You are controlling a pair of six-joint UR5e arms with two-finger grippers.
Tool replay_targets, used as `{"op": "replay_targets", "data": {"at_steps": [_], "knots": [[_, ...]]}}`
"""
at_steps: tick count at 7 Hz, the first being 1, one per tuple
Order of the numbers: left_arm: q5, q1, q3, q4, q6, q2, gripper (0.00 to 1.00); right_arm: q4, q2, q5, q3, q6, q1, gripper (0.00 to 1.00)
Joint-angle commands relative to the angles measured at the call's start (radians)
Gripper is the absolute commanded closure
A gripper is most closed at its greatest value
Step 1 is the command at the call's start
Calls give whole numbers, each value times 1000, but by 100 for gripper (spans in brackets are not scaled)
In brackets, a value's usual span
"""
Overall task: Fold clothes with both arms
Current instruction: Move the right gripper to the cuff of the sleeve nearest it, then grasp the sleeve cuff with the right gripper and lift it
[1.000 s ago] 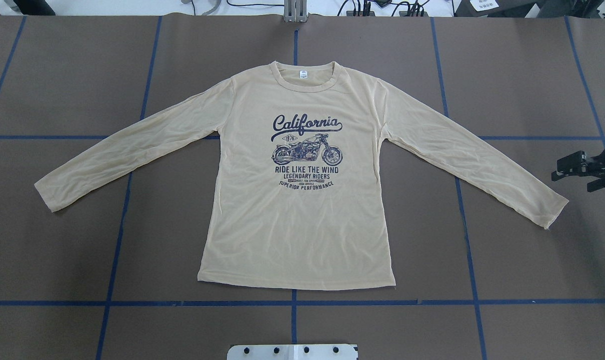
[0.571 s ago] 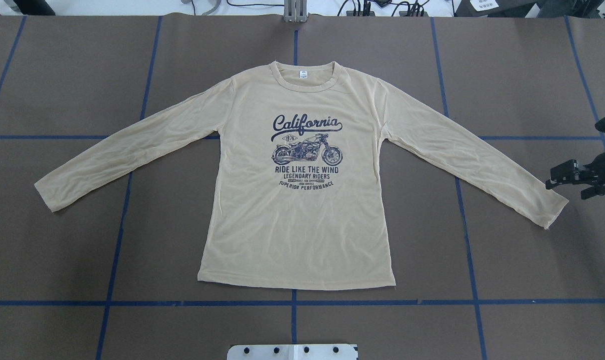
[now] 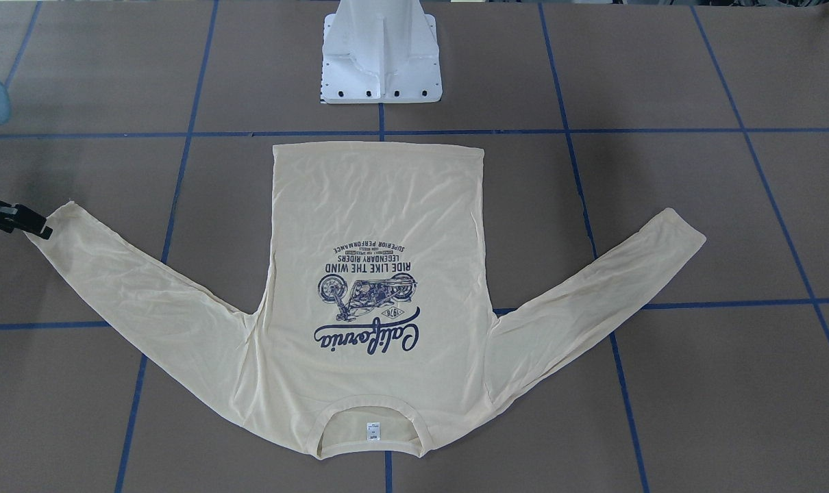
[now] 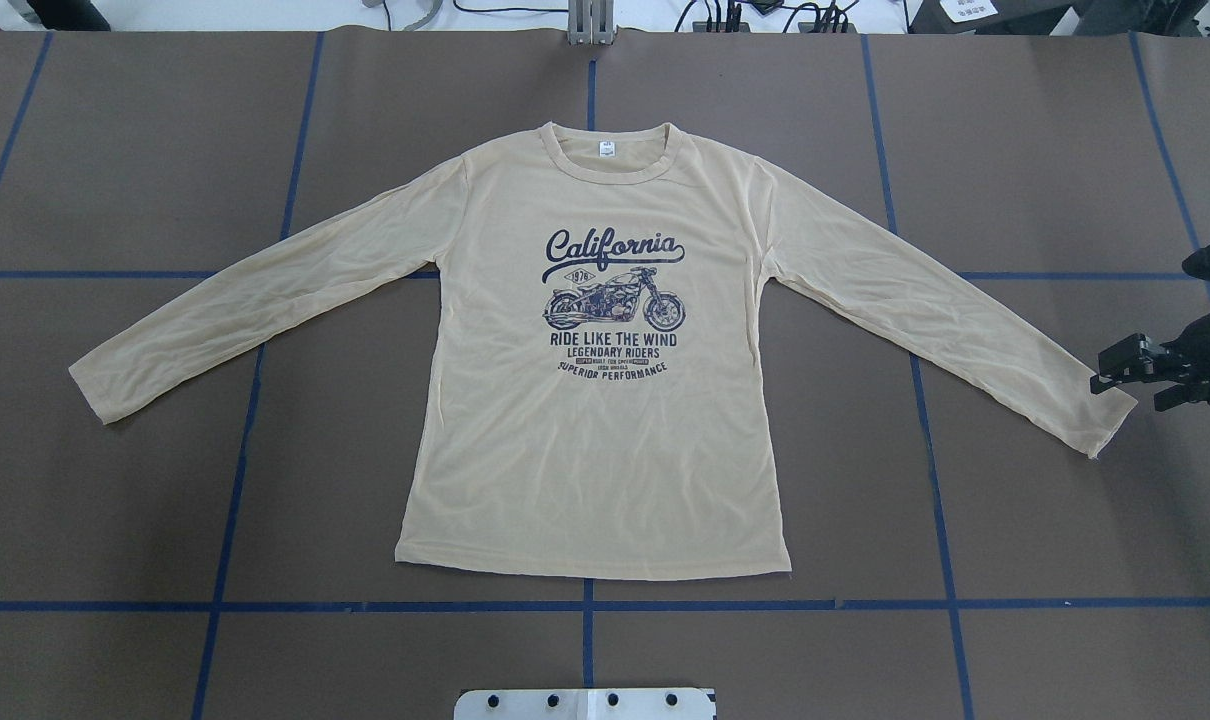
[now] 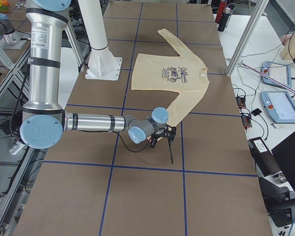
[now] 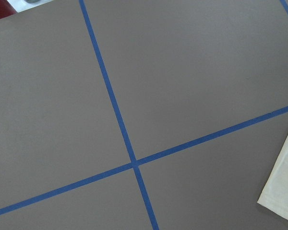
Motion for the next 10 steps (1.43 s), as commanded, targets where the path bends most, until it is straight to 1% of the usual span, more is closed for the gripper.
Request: {"op": "replay_targets", "data": {"at_steps": [1,3,4,6,8,9,10], "knots": [[0,0,-3,0,-2,0,0,0,-1,0,-9,0,-1,41],[2,0,-5,0,-2,0,0,0,-1,0,-12,0,-1,82],[2,0,-5,0,-2,0,0,0,-1,3,-7,-1,1,100],[2,-2,-5,0,-2,0,0,2,-4,26,35,-1,12,100],[2,-2,-6,0,-2,0,0,-17,-32,78,190,8,76,100],[2,-2,-3,0,0,0,0,-52,11,78,244,110,79,100],[0,-2,-3,0,-2,0,0,-78,120,75,253,256,79,100]]}}
